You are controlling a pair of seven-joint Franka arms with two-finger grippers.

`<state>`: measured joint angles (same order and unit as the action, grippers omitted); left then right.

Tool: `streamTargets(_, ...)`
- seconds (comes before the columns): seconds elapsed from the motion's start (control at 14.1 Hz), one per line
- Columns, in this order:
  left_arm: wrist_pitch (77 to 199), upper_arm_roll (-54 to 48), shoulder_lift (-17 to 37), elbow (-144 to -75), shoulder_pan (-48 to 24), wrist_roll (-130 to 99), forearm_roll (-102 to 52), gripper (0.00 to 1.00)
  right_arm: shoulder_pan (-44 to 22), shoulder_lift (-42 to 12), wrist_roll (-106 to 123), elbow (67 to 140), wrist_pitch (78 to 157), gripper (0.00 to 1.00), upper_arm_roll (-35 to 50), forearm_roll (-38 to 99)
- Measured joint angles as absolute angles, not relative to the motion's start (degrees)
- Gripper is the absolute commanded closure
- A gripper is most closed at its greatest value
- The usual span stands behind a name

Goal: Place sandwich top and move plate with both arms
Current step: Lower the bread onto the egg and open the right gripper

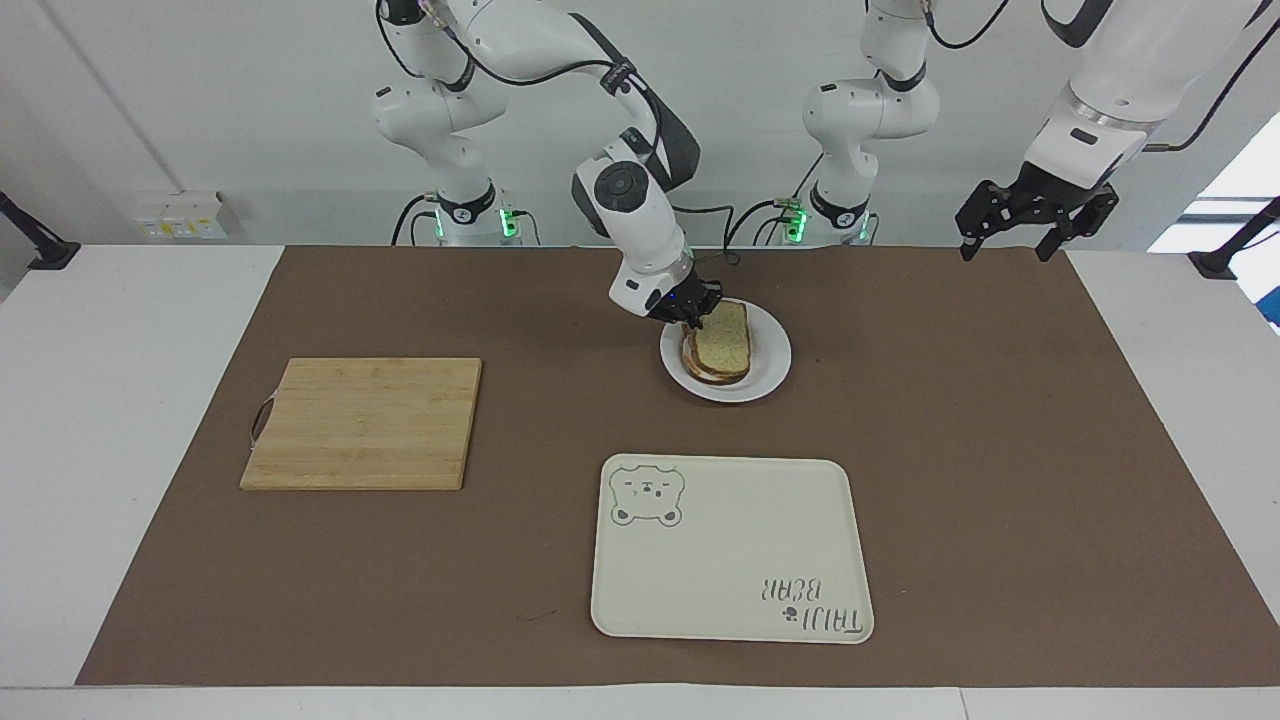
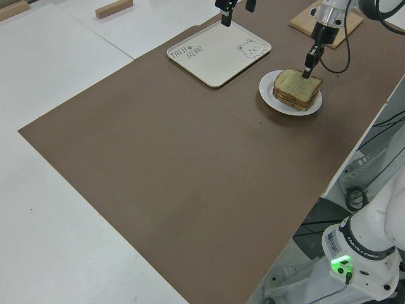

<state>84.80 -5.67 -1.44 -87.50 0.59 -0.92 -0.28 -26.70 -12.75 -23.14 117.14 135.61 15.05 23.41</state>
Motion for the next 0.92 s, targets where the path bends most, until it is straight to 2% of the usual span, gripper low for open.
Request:
streamTargets(0.21,84.8,-5.7,-1.4,-87.5,0.6,-0.9,-0.3,0.0,-26.7,-12.9,-23.7,117.2,136.0,1.0,15.0,23.4)
streamTargets(0.28,84.8,-5.7,-1.4,-87.5,0.6,-0.9,-0.3,0.0,-26.7,-12.9,-23.7,117.2,136.0,0.8,15.0,23.4)
streamTargets(0.35,84.8,-5.7,-1.4,-87.5,0.6,-0.9,-0.3,0.0,-26.7,-12.9,-23.7,117.2,136.0,0.19,15.0,23.4)
streamTargets(0.42,84.8,-5.7,-1.4,-87.5,0.6,-0.9,-0.3,0.0,-26.7,-12.9,-23.7,117.2,136.0,0.0,15.0,23.4)
streamTargets(0.92,84.8,-5.7,-1.4,-87.5,0.6,-0.9,-0.3,0.0,-25.5,-12.7,-23.7,116.6,136.3,0.0,14.0,23.3)
